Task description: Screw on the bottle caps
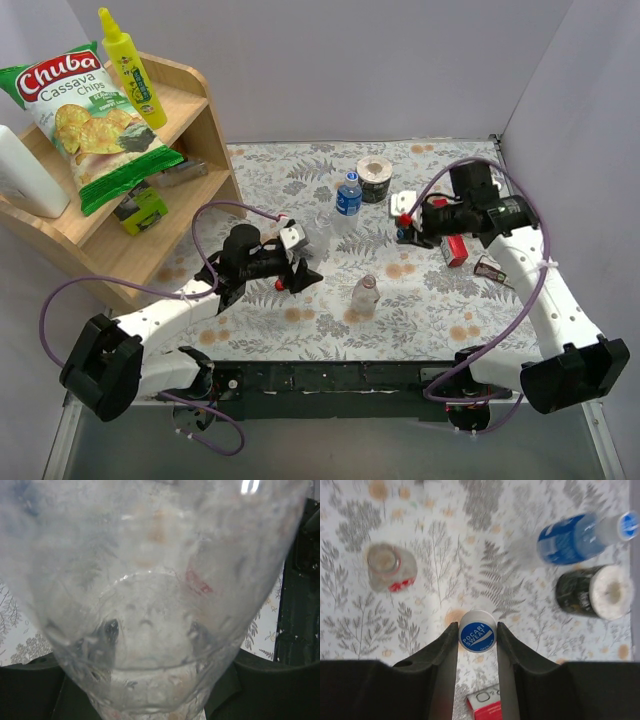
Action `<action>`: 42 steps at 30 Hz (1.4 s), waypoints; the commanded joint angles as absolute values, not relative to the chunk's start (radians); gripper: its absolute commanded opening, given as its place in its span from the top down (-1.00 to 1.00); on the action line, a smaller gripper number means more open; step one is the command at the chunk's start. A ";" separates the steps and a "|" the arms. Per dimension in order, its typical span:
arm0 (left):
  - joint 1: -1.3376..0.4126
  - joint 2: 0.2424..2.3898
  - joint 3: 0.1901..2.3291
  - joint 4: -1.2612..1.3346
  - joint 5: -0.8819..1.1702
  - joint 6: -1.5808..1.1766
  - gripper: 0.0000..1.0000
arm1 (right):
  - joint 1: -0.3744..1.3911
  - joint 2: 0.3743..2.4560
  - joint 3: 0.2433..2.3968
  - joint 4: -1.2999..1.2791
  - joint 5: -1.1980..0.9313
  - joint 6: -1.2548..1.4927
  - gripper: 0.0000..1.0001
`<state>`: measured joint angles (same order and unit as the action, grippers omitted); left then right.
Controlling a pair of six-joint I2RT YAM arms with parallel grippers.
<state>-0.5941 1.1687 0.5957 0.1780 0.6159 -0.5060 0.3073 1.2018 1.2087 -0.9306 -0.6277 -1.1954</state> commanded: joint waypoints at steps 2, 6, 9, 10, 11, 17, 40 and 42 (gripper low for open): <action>-0.591 1.201 0.522 0.520 0.709 -0.578 1.00 | 0.357 1.317 1.540 -1.008 -0.885 -0.860 0.66; -0.591 1.252 0.505 0.584 0.802 -0.551 1.00 | 0.475 1.426 1.774 -1.063 -0.873 -0.850 0.67; -0.592 1.264 0.489 0.592 0.808 -0.502 1.00 | 0.543 1.505 1.885 -1.143 -0.839 -0.953 0.67; -0.592 1.262 0.485 0.589 0.813 -0.470 1.00 | 0.555 1.546 1.951 -1.214 -0.833 -0.980 0.67; -0.592 1.261 0.483 0.581 0.818 -0.450 1.00 | 0.580 1.563 1.983 -1.241 -0.828 -1.009 0.67; -0.594 1.284 0.500 0.505 0.818 -0.341 1.00 | 0.676 1.600 2.028 -1.290 -0.776 -1.101 0.67; -0.592 1.301 0.529 0.502 0.828 -0.219 1.00 | 0.791 1.559 1.893 -1.308 -0.650 -1.183 0.65; -0.592 1.301 0.523 0.526 0.828 -0.235 1.00 | 0.795 1.560 1.881 -1.308 -0.646 -1.180 0.65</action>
